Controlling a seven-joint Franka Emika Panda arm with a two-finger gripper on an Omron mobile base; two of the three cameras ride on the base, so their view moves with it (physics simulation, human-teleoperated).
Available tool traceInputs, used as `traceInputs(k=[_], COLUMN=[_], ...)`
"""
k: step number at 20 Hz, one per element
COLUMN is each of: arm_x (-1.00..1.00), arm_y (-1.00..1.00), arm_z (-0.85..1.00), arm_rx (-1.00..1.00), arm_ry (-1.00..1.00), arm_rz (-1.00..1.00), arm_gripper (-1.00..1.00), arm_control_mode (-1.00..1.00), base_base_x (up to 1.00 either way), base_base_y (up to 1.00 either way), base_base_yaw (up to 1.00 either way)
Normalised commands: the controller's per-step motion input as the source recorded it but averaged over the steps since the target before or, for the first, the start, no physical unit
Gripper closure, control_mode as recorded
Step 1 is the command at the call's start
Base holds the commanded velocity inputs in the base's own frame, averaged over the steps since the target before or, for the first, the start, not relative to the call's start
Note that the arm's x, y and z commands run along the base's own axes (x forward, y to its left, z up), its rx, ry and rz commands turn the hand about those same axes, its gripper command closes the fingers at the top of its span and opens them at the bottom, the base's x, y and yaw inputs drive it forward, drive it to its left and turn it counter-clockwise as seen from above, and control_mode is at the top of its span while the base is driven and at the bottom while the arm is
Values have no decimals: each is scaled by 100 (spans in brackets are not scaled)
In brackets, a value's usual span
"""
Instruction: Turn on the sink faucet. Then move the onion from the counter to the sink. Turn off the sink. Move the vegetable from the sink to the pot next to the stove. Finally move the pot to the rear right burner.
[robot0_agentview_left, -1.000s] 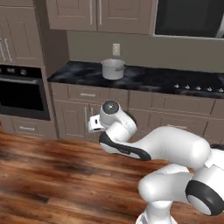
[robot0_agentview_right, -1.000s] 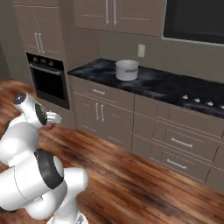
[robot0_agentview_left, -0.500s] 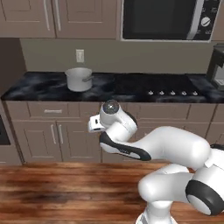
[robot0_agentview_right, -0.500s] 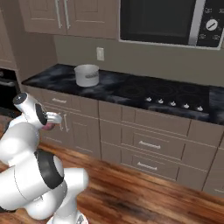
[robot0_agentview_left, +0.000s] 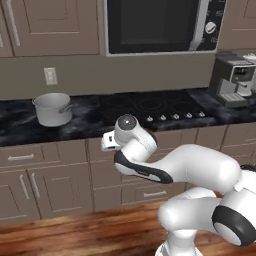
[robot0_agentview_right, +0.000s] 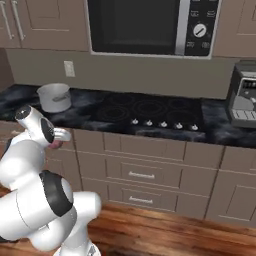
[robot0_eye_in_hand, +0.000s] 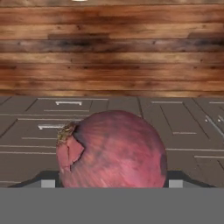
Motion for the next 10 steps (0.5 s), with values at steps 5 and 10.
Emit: traceInputs(k=[5, 10], arm_x=[0, 0], arm_y=[0, 0], arm_z=[0, 0], arm_rx=[0, 0], arm_ry=[0, 0], arm_rz=[0, 0], arm_gripper=[100, 100], arm_control_mode=[100, 100], base_base_x=[73, 62], base_base_y=[29, 51], base_base_yaw=[-28, -19])
